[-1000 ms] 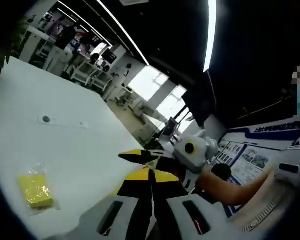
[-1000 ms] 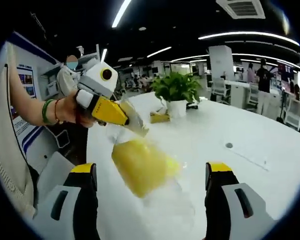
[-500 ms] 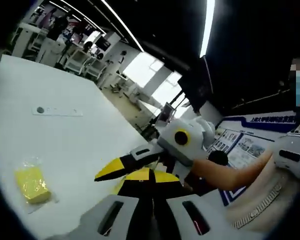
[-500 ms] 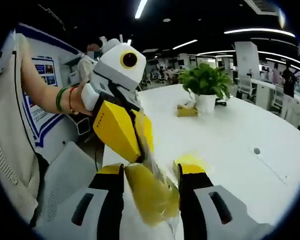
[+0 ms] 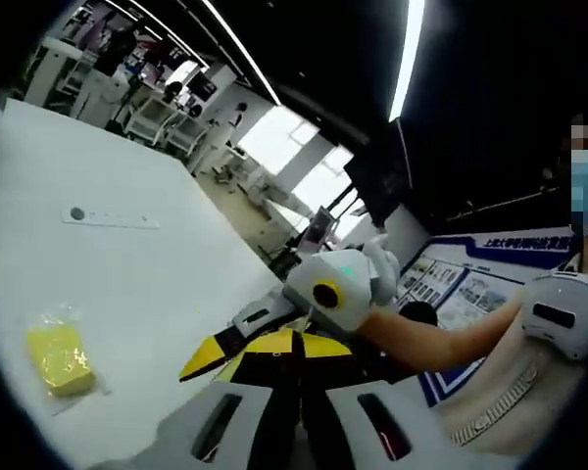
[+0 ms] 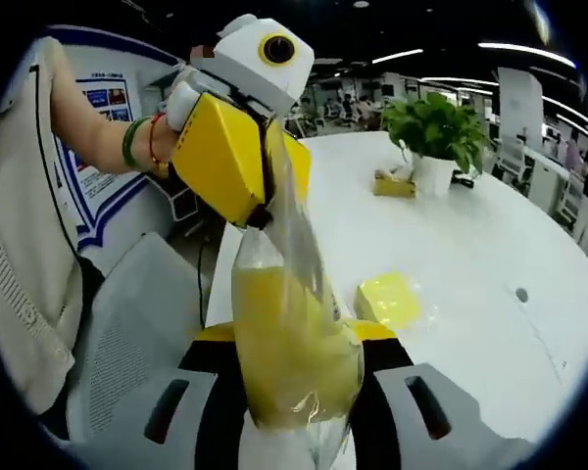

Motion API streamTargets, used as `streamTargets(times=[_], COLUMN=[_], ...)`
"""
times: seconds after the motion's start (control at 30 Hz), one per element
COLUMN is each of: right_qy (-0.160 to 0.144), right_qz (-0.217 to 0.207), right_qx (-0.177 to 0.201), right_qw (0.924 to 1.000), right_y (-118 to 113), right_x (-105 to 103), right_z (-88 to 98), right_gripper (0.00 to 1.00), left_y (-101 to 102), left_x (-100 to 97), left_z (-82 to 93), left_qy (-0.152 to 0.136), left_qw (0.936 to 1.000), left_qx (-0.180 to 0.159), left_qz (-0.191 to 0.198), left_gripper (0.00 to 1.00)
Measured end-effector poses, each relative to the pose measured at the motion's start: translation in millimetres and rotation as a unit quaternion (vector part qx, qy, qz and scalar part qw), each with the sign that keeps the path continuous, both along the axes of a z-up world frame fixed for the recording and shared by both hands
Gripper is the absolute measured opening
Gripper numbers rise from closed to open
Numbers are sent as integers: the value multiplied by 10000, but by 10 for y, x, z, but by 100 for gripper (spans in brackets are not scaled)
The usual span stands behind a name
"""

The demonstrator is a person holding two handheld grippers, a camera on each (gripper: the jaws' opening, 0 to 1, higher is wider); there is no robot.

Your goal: Compare the silicone blocks by pressing each to a similar depth, holding the contact briefly, and releasing to observe deformation and rebound differences across the visible hardness samples.

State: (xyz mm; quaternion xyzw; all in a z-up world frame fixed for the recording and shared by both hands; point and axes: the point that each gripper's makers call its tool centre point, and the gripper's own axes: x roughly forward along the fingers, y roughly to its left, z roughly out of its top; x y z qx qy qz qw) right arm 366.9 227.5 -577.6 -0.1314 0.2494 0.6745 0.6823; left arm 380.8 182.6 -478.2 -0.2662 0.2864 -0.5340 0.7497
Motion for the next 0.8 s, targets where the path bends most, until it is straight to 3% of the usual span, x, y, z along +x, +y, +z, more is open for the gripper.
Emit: streamTargets(times=[0.1, 0.13, 0.27, 0.33, 0.43, 0.5, 0.6, 0.73, 0.8], right_qy=[-39, -188, -159, -137, -4, 100, 189, 165, 67], right_qz=[4, 21, -138, -158, -158, -127, -162, -114, -110], right_qx=[74, 139, 146, 84, -61, -174, -391, -566, -608], right_qw=[10000, 9997, 9997, 9997, 9999, 9997, 9989, 9982, 9981], right_y=[5, 11, 8, 7, -9, -22, -42, -62, -72], right_x=[-16, -4, -12, -45, -104, -156, -198, -233, -225], right_z=[51, 75, 158, 183, 192, 190, 168, 160, 165], right_gripper=[30, 28, 25, 24, 23, 23, 21, 20, 20], left_y=[10, 9, 25, 28, 30, 24, 29, 18, 20], left_x=[-13, -23, -59, -85, -141, -187, -201, -250, -264], left_z=[37, 48, 120, 159, 190, 194, 185, 192, 209], left_qy=[-67, -75, -235, -431, -950, -1009, -1449, -1685, -2022], left_qw=[10000, 10000, 9997, 9990, 9951, 9942, 9877, 9829, 9752], left_qx=[-29, -42, -114, -76, 217, 274, 540, 706, 845], left_qz=[-2, -22, -33, -79, -172, -232, -225, -247, -307], left_gripper=[0, 0, 0, 0, 0, 0, 0, 0, 0])
